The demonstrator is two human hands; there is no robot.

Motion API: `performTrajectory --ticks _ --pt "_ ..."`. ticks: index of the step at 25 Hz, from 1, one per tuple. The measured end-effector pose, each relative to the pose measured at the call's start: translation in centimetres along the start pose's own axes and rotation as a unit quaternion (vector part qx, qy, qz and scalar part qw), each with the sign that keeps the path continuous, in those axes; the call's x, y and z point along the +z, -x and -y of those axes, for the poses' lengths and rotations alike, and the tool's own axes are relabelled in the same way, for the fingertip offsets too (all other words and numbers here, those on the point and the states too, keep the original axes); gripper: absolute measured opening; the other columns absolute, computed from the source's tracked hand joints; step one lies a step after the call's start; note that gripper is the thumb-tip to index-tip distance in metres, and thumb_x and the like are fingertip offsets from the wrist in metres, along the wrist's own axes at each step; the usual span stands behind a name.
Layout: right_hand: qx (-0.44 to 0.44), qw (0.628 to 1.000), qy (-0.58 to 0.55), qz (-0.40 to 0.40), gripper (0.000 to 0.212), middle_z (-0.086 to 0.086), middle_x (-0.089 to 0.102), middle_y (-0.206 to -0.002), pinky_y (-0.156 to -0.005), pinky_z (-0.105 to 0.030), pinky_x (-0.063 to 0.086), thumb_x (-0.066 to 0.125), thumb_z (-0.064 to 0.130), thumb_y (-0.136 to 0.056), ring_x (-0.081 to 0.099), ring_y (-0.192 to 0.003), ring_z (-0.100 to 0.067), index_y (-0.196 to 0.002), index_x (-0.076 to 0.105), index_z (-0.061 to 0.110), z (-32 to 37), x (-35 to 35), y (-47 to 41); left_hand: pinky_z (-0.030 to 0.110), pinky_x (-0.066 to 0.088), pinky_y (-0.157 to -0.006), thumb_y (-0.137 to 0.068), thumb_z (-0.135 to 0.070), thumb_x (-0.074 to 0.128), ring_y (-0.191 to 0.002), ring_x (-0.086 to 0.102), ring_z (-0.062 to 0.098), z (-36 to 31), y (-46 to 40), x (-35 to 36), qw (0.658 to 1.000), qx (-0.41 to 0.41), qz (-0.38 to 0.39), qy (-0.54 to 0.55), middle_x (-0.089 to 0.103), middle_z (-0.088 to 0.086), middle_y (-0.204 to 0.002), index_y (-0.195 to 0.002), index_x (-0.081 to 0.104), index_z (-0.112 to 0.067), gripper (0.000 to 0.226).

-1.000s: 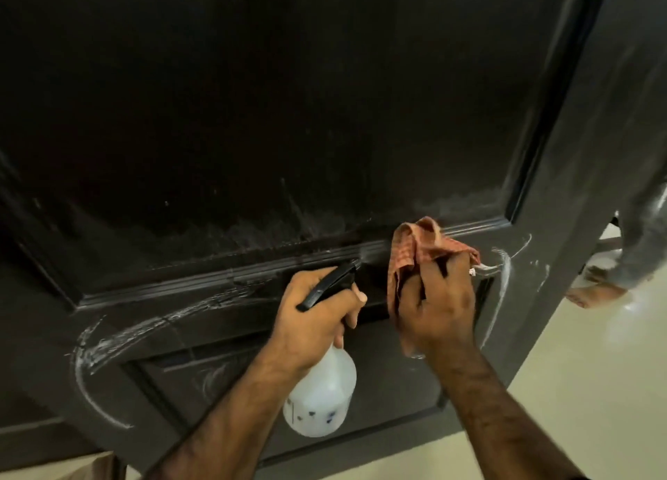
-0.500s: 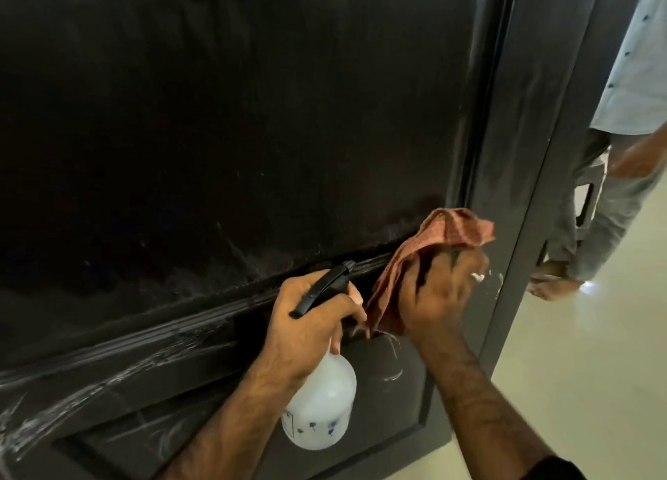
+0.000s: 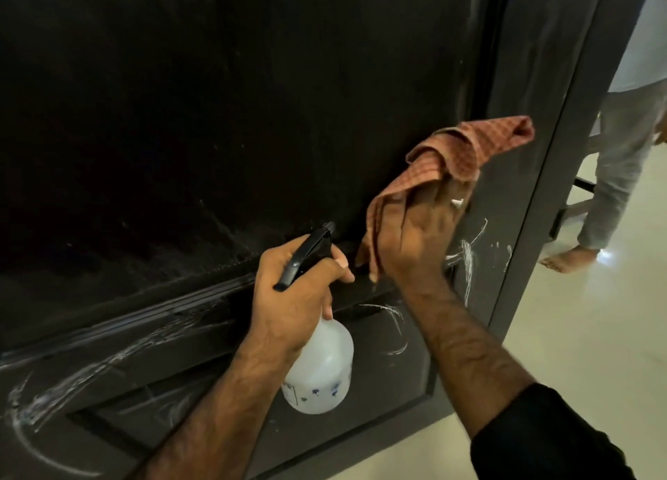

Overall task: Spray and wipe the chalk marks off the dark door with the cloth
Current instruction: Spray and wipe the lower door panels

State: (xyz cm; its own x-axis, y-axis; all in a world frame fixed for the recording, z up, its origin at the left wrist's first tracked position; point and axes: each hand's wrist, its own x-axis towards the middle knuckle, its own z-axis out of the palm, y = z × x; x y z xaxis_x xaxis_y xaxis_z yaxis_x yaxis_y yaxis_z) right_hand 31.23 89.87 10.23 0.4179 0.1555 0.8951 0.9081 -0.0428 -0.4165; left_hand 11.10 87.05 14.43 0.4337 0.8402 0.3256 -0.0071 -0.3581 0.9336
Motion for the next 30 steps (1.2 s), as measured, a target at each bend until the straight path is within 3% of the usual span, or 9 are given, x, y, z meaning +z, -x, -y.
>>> performTrajectory --ticks 3,5,9,14,18,21,24,27,30 --pt "-0.210 0.974 -0.017 0.087 0.059 -0.023 0.029 -0.165 -0.128 -0.069 0.013 0.042 0.047 -0.109 0.020 -0.160 -0.040 -0.156 0.040 0.011 -1.0 -0.9 1.9 0.032 0.048 -0.050 -0.094 -0.008 0.068 -0.042 0.051 0.022 0.1 0.3 -0.6 0.999 0.019 -0.026 -0.007 0.076 0.012 -0.078 -0.086 0.074 -0.007 0.010" --pt "-0.246 0.965 0.033 0.088 0.056 -0.024 0.036 -0.162 -0.121 -0.077 0.021 0.041 0.045 -0.110 0.028 -0.156 -0.043 -0.153 0.045 0.009 -6.0 -2.3 2.2 0.035 0.050 -0.053 -0.095 -0.008 0.068 -0.042 0.051 0.021 0.2 0.4 -0.5 1.000 0.009 -0.022 -0.011 0.076 0.012 -0.079 -0.085 0.074 -0.008 0.011" --pt "0.015 1.000 0.012 -0.010 0.062 -0.039 0.034 -0.161 -0.125 -0.074 0.011 0.037 0.043 -0.113 0.021 -0.155 -0.050 -0.154 0.044 -0.003 -6.5 -1.3 -2.2 0.036 0.051 -0.052 -0.096 -0.001 0.067 -0.044 0.053 0.020 0.2 -0.1 1.4 1.000 -0.003 0.008 -0.016 0.075 0.014 -0.080 -0.087 0.073 -0.005 0.012" --pt "0.084 0.996 -0.012 0.034 0.079 -0.043 0.024 -0.163 -0.131 -0.064 0.008 0.027 0.051 -0.113 0.018 -0.155 -0.054 -0.155 0.037 -0.015 -9.1 -1.0 4.6 0.027 0.047 -0.043 -0.082 -0.014 0.068 -0.045 0.052 0.023 0.7 -0.9 4.8 0.999 -0.018 0.031 0.010 0.066 0.034 -0.080 -0.085 0.072 0.002 0.016" --pt "0.286 0.955 -0.082 0.008 0.106 -0.047 0.024 -0.160 -0.129 -0.025 -0.007 0.017 0.074 -0.106 0.020 -0.154 -0.057 -0.155 0.030 -0.019 -10.6 -1.7 5.4 0.023 0.047 -0.044 -0.082 -0.015 0.068 -0.045 0.053 0.014 1.0 -1.6 6.8 0.998 -0.027 0.051 -0.004 0.066 0.035 -0.082 -0.085 0.072 0.000 0.016" --pt "0.205 0.977 -0.050 -0.037 0.094 -0.048 0.021 -0.161 -0.130 -0.058 0.008 0.024 0.064 -0.109 0.018 -0.153 -0.065 -0.155 0.030 -0.019 -9.2 -1.1 -0.9 0.024 0.046 -0.043 -0.090 -0.007 0.070 -0.045 0.052 0.017 0.9 -2.7 8.4 0.998 -0.022 0.052 -0.018 0.067 0.034 -0.083 -0.082 0.072 -0.005 0.009" --pt "0.084 0.996 -0.023 -0.005 0.078 -0.045 0.023 -0.162 -0.127 -0.069 0.016 0.030 0.050 -0.113 0.021 -0.152 -0.064 -0.156 0.032 -0.015 -12.2 -0.3 1.5 0.022 0.046 -0.044 -0.094 -0.003 0.068 -0.046 0.055 0.010 1.3 -3.5 9.8 0.997 -0.004 0.050 -0.054 0.072 0.021 -0.081 -0.081 0.073 -0.010 0.016" --pt "0.238 0.969 -0.058 0.025 0.095 -0.042 0.022 -0.165 -0.126 -0.068 0.020 0.018 0.067 -0.110 0.023 -0.154 -0.059 -0.158 0.030 -0.013 -14.1 -0.4 8.4 0.023 0.049 -0.045 -0.095 -0.003 0.067 -0.047 0.056 0.008 1.8 -3.1 10.4 0.997 -0.016 0.047 -0.059 0.074 0.014 -0.079 -0.081 0.073 -0.009 0.016" --pt "0.312 0.946 -0.087 -0.020 0.076 -0.039 0.022 -0.166 -0.127 -0.070 0.016 0.027 0.057 -0.111 0.020 -0.156 -0.057 -0.161 0.026 -0.001 -11.7 0.1 5.6 0.021 0.048 -0.045 -0.094 -0.002 0.067 -0.048 0.057 0.005 2.0 -3.0 10.4 0.997 -0.017 0.049 -0.058 0.074 0.016 -0.080 -0.082 0.073 -0.007 0.015"
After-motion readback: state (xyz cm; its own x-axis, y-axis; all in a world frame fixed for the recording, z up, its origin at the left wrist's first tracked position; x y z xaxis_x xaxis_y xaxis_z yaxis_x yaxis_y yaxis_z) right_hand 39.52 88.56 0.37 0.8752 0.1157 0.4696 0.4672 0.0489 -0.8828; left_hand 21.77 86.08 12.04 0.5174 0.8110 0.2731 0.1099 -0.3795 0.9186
